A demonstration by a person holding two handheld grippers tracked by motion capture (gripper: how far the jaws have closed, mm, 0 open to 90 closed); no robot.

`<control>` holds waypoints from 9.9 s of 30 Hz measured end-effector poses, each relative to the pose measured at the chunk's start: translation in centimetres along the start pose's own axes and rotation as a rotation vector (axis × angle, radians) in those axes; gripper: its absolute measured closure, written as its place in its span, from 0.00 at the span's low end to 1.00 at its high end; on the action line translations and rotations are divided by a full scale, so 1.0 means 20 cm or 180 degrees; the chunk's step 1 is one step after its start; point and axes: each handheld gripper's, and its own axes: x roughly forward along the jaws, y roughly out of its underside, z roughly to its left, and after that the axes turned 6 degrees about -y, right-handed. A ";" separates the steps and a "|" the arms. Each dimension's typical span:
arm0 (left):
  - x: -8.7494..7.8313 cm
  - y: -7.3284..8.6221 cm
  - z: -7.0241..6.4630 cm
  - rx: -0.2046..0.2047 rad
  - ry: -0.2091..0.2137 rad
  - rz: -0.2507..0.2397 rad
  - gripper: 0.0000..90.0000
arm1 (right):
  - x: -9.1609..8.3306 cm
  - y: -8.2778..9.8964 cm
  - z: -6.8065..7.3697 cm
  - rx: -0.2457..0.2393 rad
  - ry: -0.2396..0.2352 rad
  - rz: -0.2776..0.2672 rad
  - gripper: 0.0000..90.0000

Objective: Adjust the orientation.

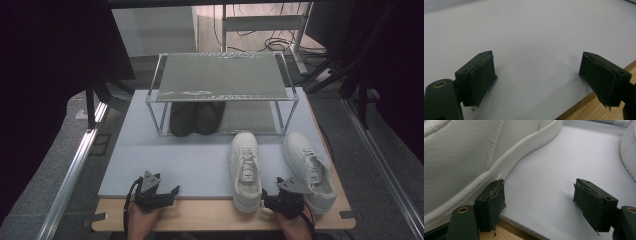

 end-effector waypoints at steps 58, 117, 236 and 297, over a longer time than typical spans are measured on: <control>0.00 0.00 -0.01 -0.0013 -0.0024 0.0008 0.14 | -0.23 -0.36 0.03 0.0072 -0.0721 0.0235 0.99; 0.00 0.00 -0.02 -0.0032 -0.0067 0.0007 0.15 | -0.22 -0.45 -0.01 -0.0148 -0.0610 0.0412 0.86; 0.00 0.00 -0.01 -0.0034 -0.0063 0.0007 0.15 | -0.17 -1.08 -0.16 0.1278 -0.2257 0.0167 0.92; 0.00 0.00 -0.01 -0.0036 -0.0062 0.0003 0.15 | 0.22 -1.56 -0.27 0.1859 -0.1516 -0.0492 0.91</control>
